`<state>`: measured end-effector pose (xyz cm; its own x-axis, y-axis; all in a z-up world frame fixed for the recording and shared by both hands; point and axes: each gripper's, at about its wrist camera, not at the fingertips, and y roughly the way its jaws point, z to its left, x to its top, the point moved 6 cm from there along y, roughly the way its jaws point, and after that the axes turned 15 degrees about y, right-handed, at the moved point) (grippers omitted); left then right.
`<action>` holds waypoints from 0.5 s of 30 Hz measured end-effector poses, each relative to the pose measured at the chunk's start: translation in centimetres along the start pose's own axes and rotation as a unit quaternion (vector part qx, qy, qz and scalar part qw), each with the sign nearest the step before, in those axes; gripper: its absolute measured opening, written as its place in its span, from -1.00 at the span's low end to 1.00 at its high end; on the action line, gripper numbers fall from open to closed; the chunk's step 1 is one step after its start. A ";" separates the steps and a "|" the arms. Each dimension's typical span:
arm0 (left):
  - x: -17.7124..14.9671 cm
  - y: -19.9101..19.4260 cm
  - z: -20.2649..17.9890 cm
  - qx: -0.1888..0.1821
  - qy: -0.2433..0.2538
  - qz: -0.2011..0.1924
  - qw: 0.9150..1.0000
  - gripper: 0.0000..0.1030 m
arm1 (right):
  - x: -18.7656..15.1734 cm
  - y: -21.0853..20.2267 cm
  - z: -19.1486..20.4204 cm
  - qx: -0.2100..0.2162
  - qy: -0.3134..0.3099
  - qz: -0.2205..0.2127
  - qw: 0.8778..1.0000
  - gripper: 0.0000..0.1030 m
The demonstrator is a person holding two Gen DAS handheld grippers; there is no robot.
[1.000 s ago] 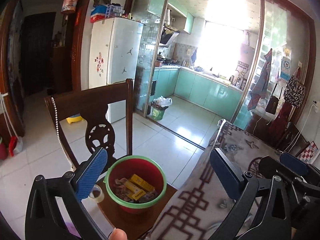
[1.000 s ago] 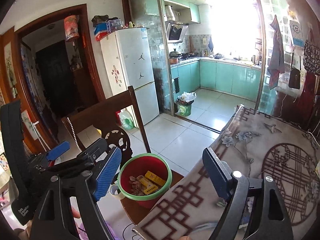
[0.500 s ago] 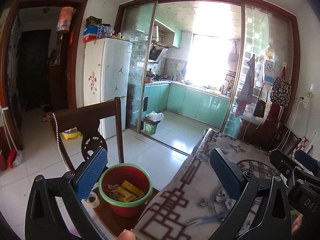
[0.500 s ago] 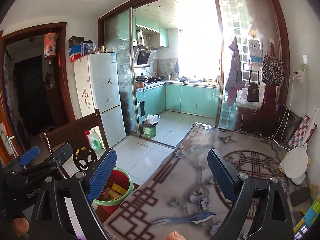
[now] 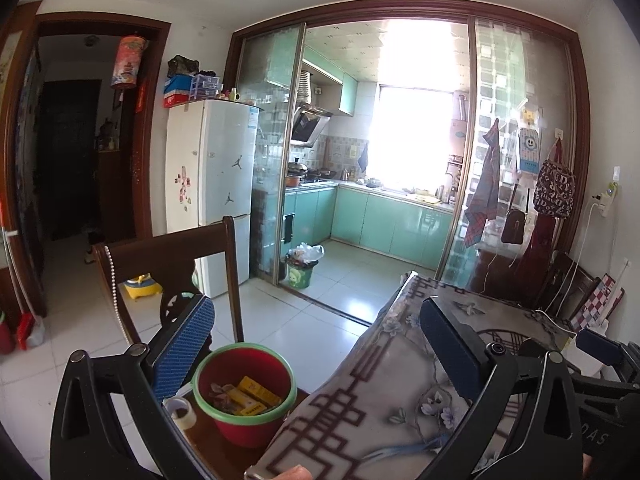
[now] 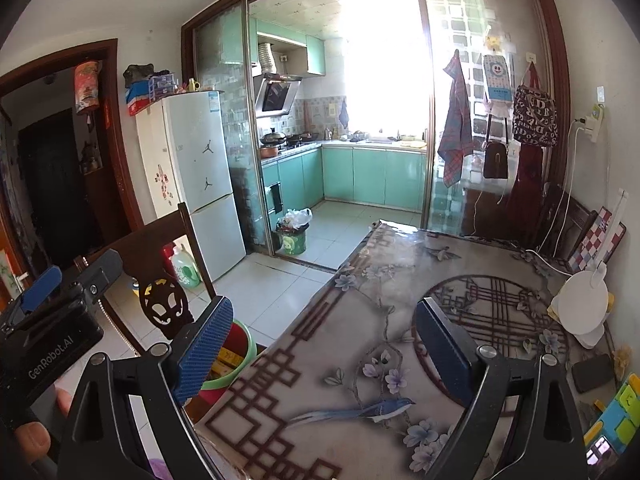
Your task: Collect trash
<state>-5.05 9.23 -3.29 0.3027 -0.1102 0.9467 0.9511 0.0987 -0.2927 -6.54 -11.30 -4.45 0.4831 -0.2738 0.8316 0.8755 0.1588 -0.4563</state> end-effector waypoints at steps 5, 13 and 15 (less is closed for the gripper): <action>0.3 0.0 -0.4 0.001 0.003 -0.004 1.000 0.99 | -0.3 0.3 -0.3 0.002 -0.003 0.008 1.000 0.81; 1.0 0.3 -1.3 -0.003 0.014 -0.003 1.000 0.99 | 0.2 0.5 -0.9 0.001 0.004 0.006 1.000 0.81; 0.9 0.6 -1.4 -0.005 0.016 0.003 1.000 0.99 | 0.4 0.6 -0.9 0.001 0.006 0.006 1.000 0.81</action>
<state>-4.14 7.80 -2.77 0.3096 -0.1404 0.9405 0.9499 0.0893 -0.2994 -5.79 -12.22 -4.67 0.4940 -0.2838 0.8218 0.8695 0.1644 -0.4658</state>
